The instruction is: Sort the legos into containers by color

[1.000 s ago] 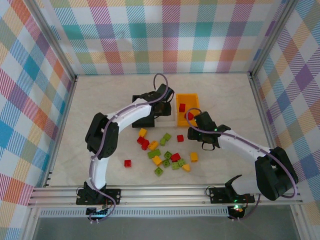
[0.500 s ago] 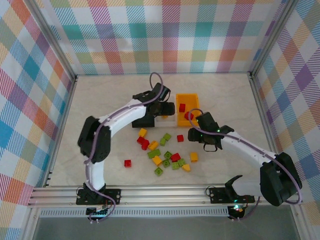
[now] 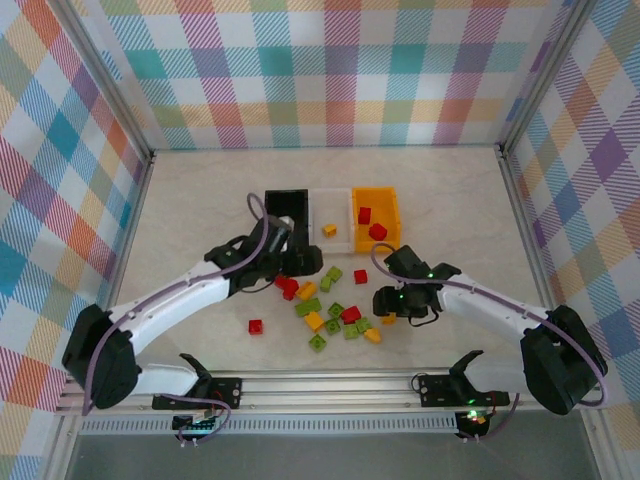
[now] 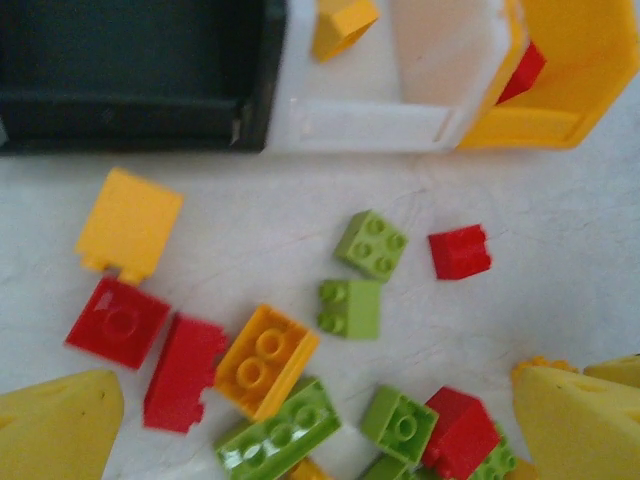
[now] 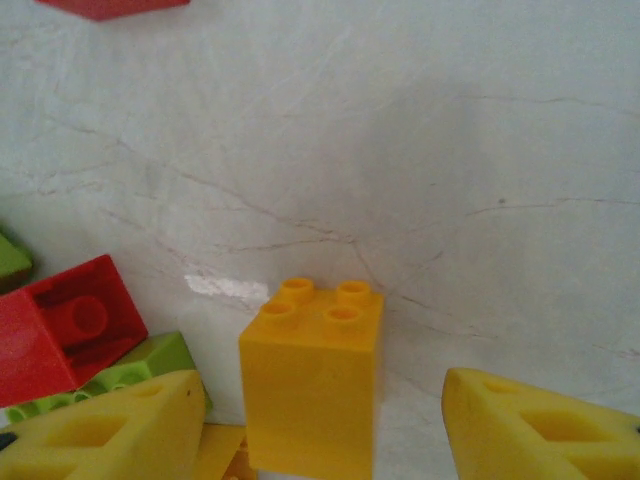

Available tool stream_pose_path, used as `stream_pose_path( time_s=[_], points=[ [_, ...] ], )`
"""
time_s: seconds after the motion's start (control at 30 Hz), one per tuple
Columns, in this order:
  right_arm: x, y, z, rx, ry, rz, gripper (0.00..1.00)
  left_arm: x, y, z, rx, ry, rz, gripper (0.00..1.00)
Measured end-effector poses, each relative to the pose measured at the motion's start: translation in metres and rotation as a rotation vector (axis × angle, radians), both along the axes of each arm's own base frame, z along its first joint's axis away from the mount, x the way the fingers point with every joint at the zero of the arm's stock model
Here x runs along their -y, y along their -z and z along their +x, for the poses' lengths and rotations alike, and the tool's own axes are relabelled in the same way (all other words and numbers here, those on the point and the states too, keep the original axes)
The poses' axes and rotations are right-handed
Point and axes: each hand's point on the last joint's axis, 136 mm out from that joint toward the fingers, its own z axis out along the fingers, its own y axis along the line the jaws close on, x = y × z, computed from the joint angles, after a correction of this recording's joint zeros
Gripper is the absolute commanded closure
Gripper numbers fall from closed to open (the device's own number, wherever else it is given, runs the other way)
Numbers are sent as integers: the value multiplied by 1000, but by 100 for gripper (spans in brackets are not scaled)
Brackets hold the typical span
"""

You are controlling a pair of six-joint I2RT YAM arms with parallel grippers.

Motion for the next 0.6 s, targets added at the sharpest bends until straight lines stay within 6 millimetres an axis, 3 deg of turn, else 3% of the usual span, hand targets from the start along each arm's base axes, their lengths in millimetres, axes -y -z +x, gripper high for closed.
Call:
stream_pose_path(
  time_s=[0.13, 0.3, 0.47, 0.6],
  points=[
    [-2, 13, -8, -46, -17, -36, 45, -16, 3, -12, 12, -32, -1, 0],
    [1, 21, -10, -69, -9, -63, 64, -29, -2, -18, 46, -63, -9, 0],
    [-3, 11, -2, -38, -20, -60, 72, -40, -3, -23, 54, -91, 1, 0],
    [-17, -15, 14, 29, -51, -15, 72, -48, -2, -27, 58, -108, 9, 0]
  ],
)
